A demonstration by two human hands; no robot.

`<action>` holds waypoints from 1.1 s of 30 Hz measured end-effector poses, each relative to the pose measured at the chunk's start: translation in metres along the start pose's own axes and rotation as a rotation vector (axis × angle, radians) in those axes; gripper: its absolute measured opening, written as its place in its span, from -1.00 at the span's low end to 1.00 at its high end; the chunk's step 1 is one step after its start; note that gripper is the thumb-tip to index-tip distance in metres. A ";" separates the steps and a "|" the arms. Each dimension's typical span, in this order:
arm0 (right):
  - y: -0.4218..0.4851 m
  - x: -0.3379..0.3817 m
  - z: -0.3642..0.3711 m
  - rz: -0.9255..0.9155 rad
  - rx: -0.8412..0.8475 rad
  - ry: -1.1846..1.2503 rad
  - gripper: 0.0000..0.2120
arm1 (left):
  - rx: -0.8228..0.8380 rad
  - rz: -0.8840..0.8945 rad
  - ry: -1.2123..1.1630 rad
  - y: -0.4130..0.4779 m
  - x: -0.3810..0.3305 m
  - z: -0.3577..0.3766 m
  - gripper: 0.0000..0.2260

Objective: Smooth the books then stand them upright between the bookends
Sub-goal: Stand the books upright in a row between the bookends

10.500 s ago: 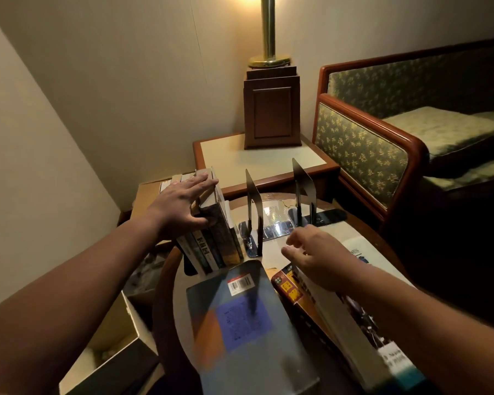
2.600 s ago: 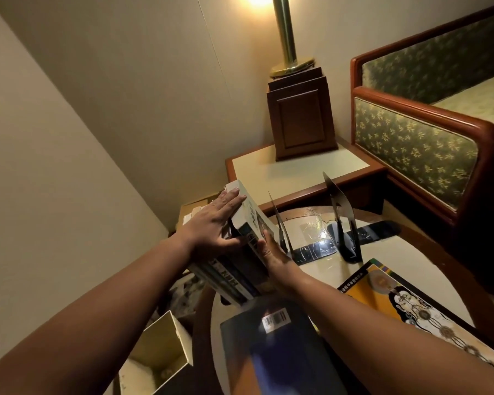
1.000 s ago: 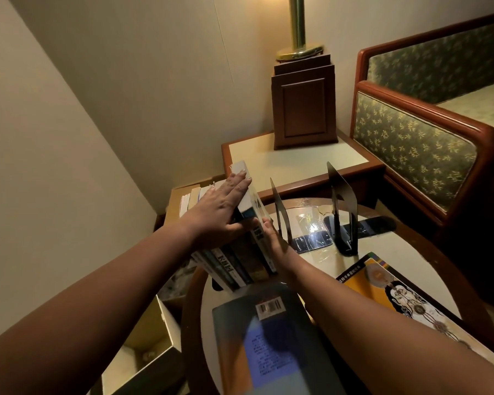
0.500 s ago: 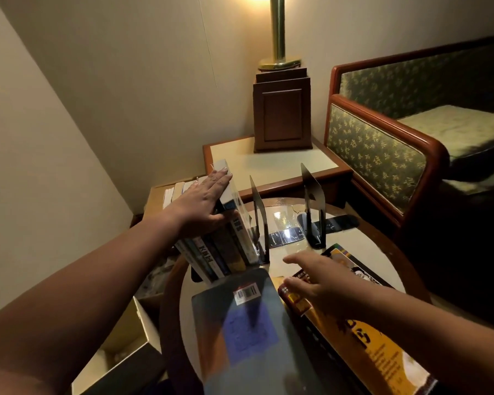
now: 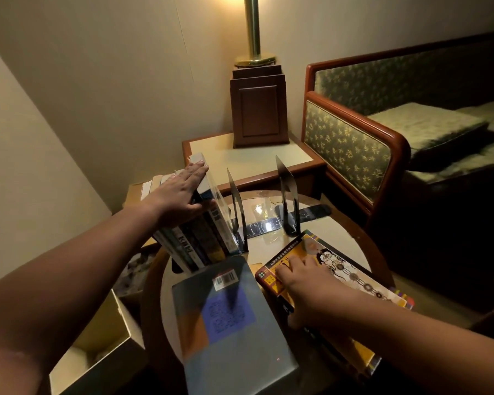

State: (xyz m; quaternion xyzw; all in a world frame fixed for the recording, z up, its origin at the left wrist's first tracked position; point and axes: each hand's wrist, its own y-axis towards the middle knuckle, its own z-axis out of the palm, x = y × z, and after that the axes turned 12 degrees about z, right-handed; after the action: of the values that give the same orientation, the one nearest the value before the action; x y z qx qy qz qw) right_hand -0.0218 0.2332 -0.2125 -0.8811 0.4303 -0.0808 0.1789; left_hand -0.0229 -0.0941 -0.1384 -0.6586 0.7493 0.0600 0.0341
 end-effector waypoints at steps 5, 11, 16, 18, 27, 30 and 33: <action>-0.003 0.005 0.002 0.013 0.076 -0.055 0.23 | -0.021 -0.006 -0.001 -0.001 -0.003 0.000 -0.17; -0.002 0.006 0.005 0.032 0.070 -0.076 0.09 | -0.014 -0.008 -0.004 0.000 -0.001 0.001 -0.17; 0.007 0.017 0.005 0.068 -0.026 -0.048 -0.20 | -0.006 0.001 -0.010 0.000 -0.002 0.001 -0.16; 0.008 0.021 0.004 0.076 -0.035 -0.038 -0.24 | -0.006 0.005 -0.013 -0.001 -0.003 -0.001 -0.16; -0.014 -0.016 -0.022 -0.002 -0.464 0.422 -0.61 | -0.012 0.011 -0.003 0.000 -0.002 -0.001 -0.16; -0.017 -0.032 -0.027 -0.033 -0.511 0.516 -0.57 | -0.008 0.012 -0.010 -0.001 -0.004 -0.001 -0.15; -0.021 -0.035 -0.027 -0.137 -0.554 0.494 -0.61 | -0.004 0.011 -0.017 0.000 -0.005 -0.002 -0.16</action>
State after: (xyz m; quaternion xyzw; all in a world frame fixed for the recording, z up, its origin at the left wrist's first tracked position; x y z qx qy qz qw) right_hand -0.0363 0.2655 -0.1788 -0.8767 0.4062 -0.1829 -0.1813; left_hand -0.0222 -0.0897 -0.1356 -0.6540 0.7524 0.0675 0.0389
